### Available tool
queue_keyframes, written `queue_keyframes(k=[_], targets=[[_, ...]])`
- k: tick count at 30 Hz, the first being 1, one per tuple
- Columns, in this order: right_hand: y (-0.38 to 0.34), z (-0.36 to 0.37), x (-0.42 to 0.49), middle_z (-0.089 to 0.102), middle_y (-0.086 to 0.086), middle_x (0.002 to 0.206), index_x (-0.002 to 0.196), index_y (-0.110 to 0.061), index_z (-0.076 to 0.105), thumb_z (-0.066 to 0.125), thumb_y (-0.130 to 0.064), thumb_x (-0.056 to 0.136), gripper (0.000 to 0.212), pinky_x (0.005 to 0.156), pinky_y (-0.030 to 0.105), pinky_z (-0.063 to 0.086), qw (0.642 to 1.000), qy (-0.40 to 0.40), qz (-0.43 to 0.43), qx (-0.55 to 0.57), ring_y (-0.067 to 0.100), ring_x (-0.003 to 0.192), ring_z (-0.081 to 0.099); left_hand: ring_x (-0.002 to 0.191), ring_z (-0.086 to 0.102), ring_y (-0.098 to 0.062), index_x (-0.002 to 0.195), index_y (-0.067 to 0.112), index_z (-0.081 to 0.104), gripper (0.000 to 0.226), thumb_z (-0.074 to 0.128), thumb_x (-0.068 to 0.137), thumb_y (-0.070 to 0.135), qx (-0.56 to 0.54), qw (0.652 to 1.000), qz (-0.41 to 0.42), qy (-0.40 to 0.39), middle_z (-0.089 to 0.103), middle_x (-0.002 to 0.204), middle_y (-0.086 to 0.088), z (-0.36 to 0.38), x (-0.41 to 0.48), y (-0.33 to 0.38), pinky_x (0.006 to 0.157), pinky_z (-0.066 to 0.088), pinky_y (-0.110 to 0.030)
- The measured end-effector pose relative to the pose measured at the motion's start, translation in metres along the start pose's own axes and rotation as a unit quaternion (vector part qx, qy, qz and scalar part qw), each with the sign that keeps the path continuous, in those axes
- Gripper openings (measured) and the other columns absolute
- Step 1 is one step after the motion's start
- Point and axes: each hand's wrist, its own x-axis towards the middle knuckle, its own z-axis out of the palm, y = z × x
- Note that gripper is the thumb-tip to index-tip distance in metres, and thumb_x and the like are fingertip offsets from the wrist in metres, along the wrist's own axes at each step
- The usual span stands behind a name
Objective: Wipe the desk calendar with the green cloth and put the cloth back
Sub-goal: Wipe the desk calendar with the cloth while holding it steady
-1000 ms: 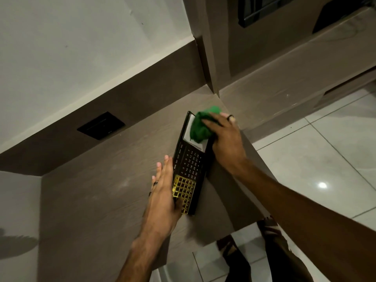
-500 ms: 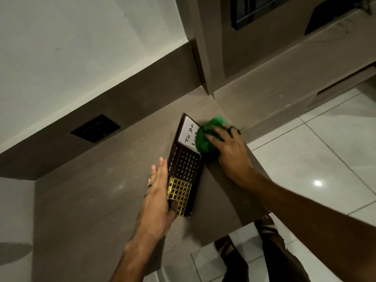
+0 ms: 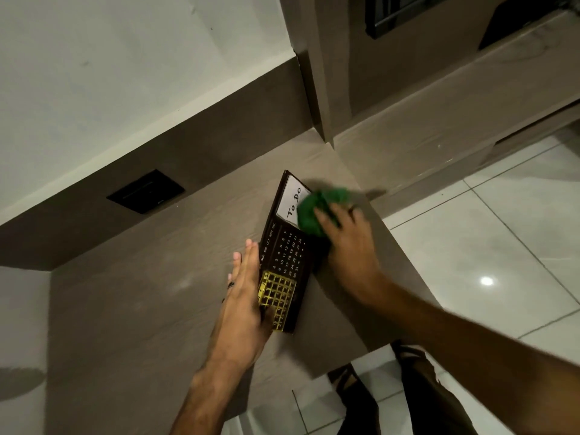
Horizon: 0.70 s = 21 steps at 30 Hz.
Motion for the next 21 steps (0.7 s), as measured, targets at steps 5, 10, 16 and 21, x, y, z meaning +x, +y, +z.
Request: queue_keyframes(k=[5,10,16,21], targets=[[-0.028,0.017,-0.122,0.05,0.002,0.136,0.12,-0.031,0.062,0.086,-0.029,0.064,0.061,0.095,0.047,0.046,0.959,-0.132,-0.246,0.058,0.03,0.121,0.046,0.153,-0.009,-0.02,0.151,0.032,-0.014,0.116,0.07,0.081,-0.005,0.015,1.0,0.024,0.001,-0.006,0.166,0.003,0.0,0.002,-0.002,0.124,0.006,-0.051],[0.017,-0.008,-0.019,0.066,0.016,0.124,0.112,-0.013,0.073,0.058,-0.027,0.082,0.036,0.089,0.055,0.051,0.99,-0.018,-0.142,0.018,0.042,0.113,0.058,0.153,-0.007,-0.022,0.154,0.027,-0.012,0.115,0.067,0.08,-0.01,0.039,0.999,0.025,0.002,-0.002,0.167,0.002,0.001,0.004,-0.004,0.124,0.014,-0.056],[0.006,-0.009,-0.02,0.063,0.015,0.128,0.117,-0.016,0.07,0.085,-0.02,0.066,0.053,0.09,0.051,0.046,0.996,-0.036,-0.081,-0.017,0.043,0.111,0.056,0.151,-0.008,-0.016,0.152,0.033,-0.016,0.118,0.069,0.081,-0.007,0.041,0.999,0.014,0.019,-0.009,0.161,0.01,0.007,0.004,-0.008,0.123,0.007,-0.048],[-0.041,-0.005,-0.126,0.064,-0.003,0.129,0.114,-0.033,0.069,0.088,-0.029,0.062,0.055,0.091,0.046,0.053,0.955,-0.165,-0.234,0.079,0.026,0.118,0.051,0.149,-0.014,-0.011,0.147,0.044,-0.018,0.12,0.069,0.081,-0.004,0.012,1.0,-0.008,0.021,-0.011,0.157,0.017,0.008,0.007,-0.009,0.12,-0.003,-0.046]])
